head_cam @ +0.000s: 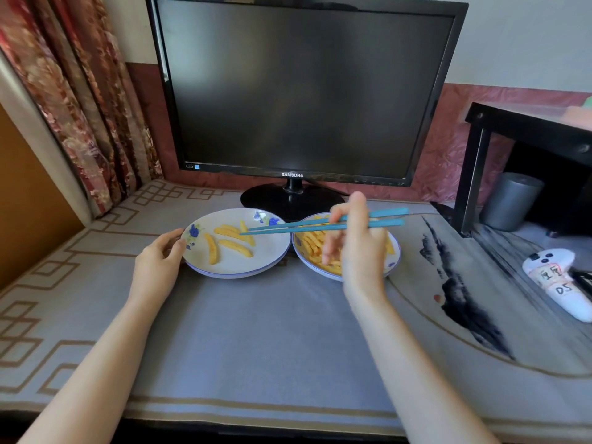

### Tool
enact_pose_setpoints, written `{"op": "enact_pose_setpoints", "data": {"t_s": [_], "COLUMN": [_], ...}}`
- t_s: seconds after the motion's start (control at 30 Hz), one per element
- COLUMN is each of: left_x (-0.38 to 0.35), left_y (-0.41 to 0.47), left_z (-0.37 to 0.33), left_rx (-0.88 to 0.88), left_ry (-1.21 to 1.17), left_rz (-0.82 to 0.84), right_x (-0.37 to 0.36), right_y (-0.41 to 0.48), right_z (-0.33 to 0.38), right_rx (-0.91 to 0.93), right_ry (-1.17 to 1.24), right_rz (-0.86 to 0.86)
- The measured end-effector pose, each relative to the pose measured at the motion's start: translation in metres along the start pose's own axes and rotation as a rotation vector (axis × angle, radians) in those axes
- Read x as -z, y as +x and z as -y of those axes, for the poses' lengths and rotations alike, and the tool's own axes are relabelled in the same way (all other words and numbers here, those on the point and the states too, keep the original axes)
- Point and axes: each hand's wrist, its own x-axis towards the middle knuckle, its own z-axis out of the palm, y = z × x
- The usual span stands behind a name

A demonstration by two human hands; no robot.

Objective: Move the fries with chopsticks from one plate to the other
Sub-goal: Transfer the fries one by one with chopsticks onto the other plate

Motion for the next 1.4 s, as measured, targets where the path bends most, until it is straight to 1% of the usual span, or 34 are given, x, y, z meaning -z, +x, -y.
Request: {"op": "enact_pose_setpoints", "data": {"t_s": [0.2, 0.3, 0.43, 0.6, 0.7, 0.77, 0.9, 1.07, 1.27, 1.4], "left_x": [0.001, 0.001, 0.0, 0.0, 0.0, 0.0, 0.0, -0.001, 0.0, 0.0], "left_y": [0.001, 0.001, 0.002, 0.001, 0.001, 0.001, 0.0, 0.0, 0.001, 0.001], "left_z": [0.002, 0.003, 0.005, 0.004, 0.003, 0.002, 0.001, 0.001, 0.004, 0.004], "left_rx": [-0.005, -0.003, -0.003, -0.002, -0.006, -0.009, -0.006, -0.006, -0.005, -0.001], "left_ry": [-0.002, -0.006, -0.014, -0.008, -0.005, -0.001, -0.009, -0.008, -0.007, -0.005], "left_rz": [0.003, 0.006, 0.006, 0.004, 0.002, 0.001, -0.001, -0.002, 0.004, 0.005], "right_x": [-0.035, -0.032, -0.01, 0.045, 0.08, 0.1, 0.119, 0.104, 0.078, 0.065], "right_y": [-0.004, -0.004, 0.0, 0.015, 0.019, 0.019, 0.02, 0.019, 0.022, 0.023], "right_z": [-0.027, -0.029, -0.015, 0.009, 0.018, 0.022, 0.024, 0.015, 0.005, 0.004], "right_rx": [-0.048, -0.045, 0.0, 0.066, 0.132, 0.144, 0.141, 0.14, 0.162, 0.177], "right_ry": [-0.029, -0.032, -0.02, -0.062, -0.151, -0.193, -0.199, -0.174, -0.163, -0.212], "right_rz": [0.161, 0.185, 0.137, 0.015, -0.042, -0.066, -0.096, -0.081, 0.011, 0.047]}}
